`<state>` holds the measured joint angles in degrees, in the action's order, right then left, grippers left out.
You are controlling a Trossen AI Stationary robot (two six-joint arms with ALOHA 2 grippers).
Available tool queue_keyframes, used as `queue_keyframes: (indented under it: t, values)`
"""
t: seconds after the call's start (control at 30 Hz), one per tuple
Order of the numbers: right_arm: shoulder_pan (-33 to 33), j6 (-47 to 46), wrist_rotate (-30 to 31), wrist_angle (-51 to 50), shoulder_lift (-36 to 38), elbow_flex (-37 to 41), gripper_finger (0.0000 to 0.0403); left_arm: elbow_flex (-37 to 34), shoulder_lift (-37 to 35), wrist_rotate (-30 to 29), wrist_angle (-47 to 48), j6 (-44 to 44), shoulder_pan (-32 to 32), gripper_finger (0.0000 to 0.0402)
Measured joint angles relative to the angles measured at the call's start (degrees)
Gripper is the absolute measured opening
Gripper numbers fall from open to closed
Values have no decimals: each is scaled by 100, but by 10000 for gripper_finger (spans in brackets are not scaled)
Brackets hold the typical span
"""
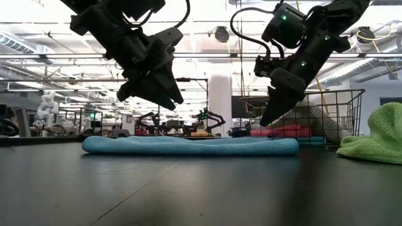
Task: Fold microfiber towels
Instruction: Fold the blue towel
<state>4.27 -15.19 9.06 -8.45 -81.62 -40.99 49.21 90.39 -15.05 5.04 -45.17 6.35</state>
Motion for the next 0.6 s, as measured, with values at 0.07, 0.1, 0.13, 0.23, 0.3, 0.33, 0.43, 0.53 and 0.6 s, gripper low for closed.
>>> queue_keyframes:
  t: [0.07, 0.1, 0.13, 0.23, 0.3, 0.33, 0.43, 0.53, 0.6]
  values:
    - [-36, -105, -8, -3, 10, 0, 86, 0, 0, -1, 0, -1, 0, 126]
    - [-70, -126, -37, -29, 43, 0, 93, 2, 0, -2, 0, -2, 0, 126]
    - [-110, -125, -143, -41, 71, 0, 100, 2, 0, -4, 0, -2, 0, 126]
    - [-280, -151, -453, -42, 218, -4, 110, 2, 0, -12, 6, -10, 0, 126]
    - [-432, -254, -614, 64, 286, -9, 110, 6, 0, -75, 49, -11, -4, 126]
    - [-519, -263, -672, 92, 295, -13, 108, 7, 0, -147, 92, -11, -12, 126]
    - [-771, -225, -754, 98, 206, -13, 97, 7, 0, -386, 291, -10, -66, 126]
    - [-982, -330, -754, 196, -40, -11, 81, 7, 0, -606, 520, -9, -145, 126]
    - [-1104, -445, -762, 463, -247, -11, 68, 7, 0, -734, 707, -40, -206, 126]
